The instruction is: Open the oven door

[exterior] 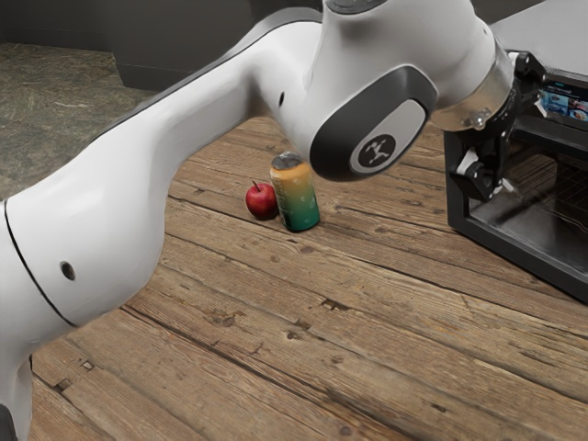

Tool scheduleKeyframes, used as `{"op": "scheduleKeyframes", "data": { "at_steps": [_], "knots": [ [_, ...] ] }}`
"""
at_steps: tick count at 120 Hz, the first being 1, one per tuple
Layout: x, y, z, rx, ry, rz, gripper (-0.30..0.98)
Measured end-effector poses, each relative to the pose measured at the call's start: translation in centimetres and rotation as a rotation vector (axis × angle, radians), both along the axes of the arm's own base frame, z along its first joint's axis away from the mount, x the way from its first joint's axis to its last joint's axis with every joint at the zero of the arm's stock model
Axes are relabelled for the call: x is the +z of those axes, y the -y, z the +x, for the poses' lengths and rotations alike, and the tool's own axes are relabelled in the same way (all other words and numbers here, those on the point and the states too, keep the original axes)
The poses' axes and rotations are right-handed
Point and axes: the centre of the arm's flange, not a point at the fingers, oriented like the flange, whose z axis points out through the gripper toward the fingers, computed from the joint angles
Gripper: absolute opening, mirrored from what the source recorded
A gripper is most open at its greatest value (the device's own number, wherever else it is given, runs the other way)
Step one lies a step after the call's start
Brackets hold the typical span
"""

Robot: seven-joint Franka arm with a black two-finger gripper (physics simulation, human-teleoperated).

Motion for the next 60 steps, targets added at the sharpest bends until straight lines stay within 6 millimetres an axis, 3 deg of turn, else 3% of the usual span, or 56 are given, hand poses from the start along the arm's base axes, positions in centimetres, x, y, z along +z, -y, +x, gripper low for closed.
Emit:
{"op": "scheduleKeyframes", "data": {
  "at_steps": [18,44,60],
  "knots": [
    [-1.8,-2.5,2.7,0.018,0.004,0.004,0.68],
    [-4.4,-2.7,5.3,-0.018,0.028,0.001,0.68],
    [-5.8,-5.4,7.4,-0.012,0.04,0.014,0.68]
  ]
}}
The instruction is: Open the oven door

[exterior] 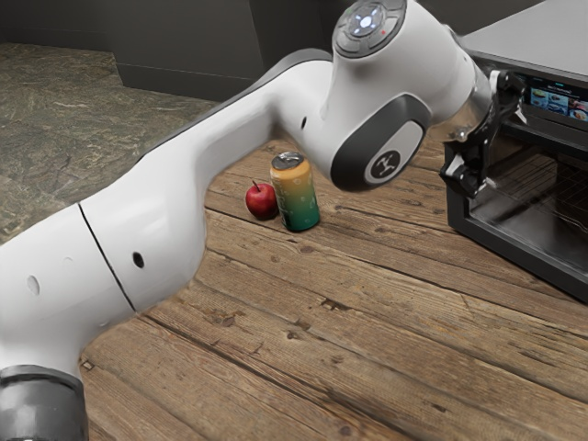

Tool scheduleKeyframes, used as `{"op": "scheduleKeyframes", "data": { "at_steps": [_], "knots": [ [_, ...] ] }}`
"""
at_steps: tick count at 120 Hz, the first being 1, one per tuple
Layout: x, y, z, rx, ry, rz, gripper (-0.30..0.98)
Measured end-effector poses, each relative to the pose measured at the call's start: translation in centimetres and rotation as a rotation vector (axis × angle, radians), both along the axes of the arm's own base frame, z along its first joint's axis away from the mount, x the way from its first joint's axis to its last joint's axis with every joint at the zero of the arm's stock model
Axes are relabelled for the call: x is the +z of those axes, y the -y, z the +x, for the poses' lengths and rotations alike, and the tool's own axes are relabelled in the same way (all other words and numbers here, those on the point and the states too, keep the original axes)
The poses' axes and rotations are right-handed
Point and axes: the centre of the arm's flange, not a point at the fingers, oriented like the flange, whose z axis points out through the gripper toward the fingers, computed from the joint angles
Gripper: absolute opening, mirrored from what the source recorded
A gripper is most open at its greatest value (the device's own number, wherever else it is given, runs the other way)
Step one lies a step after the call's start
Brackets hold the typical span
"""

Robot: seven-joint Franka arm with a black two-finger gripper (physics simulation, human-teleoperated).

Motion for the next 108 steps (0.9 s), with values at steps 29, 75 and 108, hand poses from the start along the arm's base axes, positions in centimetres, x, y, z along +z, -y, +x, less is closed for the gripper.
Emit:
{"op": "scheduleKeyframes", "data": {
  "at_steps": [29,75,108],
  "knots": [
    [0.6,-0.9,0.7,-0.041,0.053,0.027,0.68],
    [-1.2,0.3,1.7,-0.117,0.111,0.047,0.68],
    [-3.8,0.6,2.6,-0.141,0.099,0.054,0.68]
  ]
}}
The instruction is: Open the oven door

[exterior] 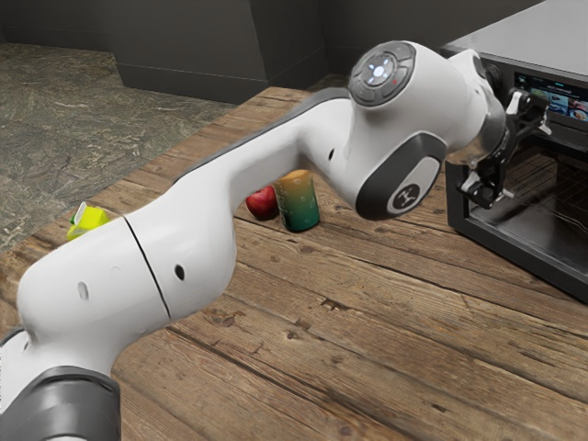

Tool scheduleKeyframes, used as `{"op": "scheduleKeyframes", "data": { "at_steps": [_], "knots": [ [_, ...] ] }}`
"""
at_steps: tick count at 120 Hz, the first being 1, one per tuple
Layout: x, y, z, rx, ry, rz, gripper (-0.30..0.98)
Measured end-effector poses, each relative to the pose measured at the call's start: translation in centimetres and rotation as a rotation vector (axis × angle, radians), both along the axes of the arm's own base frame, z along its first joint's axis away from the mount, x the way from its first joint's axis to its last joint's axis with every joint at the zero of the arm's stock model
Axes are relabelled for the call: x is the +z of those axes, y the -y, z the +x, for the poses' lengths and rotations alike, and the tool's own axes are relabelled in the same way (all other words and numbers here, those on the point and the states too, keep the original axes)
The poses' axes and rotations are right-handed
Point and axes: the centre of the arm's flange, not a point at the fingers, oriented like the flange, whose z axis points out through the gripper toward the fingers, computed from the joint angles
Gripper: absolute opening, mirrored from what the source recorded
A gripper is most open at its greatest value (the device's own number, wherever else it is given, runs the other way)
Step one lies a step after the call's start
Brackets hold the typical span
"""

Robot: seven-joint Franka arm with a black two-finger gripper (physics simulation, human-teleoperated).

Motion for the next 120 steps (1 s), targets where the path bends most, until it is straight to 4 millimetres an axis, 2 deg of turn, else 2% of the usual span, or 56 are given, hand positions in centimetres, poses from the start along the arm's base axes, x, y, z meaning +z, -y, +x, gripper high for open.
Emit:
{"op": "scheduleKeyframes", "data": {
  "at_steps": [18,24,40,62,80,91,100,103,109,112,115,120],
  "knots": [
    [-1.6,-0.3,0.4,0.0,-0.02,0.012,0.68],
    [-1.8,-1.0,0.1,0.017,-0.029,0.043,0.68],
    [-1.4,-3.7,-2.7,0.066,-0.082,0.074,0.68],
    [-2.2,-5.9,-6.1,0.117,-0.145,0.042,0.68],
    [-1.7,-7.7,-9.0,0.146,-0.164,0.015,0.68],
    [0.2,-11.8,-12.4,0.201,-0.161,-0.005,0.68],
    [1.5,-15.3,-13.6,0.259,-0.151,-0.019,0.68],
    [3.2,-16.5,-14.1,0.288,-0.15,-0.04,0.68],
    [9.9,-18.9,-15.9,0.371,-0.166,-0.124,0.68],
    [12.1,-19.8,-17.2,0.411,-0.205,-0.166,0.68],
    [13.3,-20.5,-18.5,0.446,-0.261,-0.197,0.68],
    [13.9,-21.0,-20.6,0.49,-0.359,-0.229,0.68]
  ]
}}
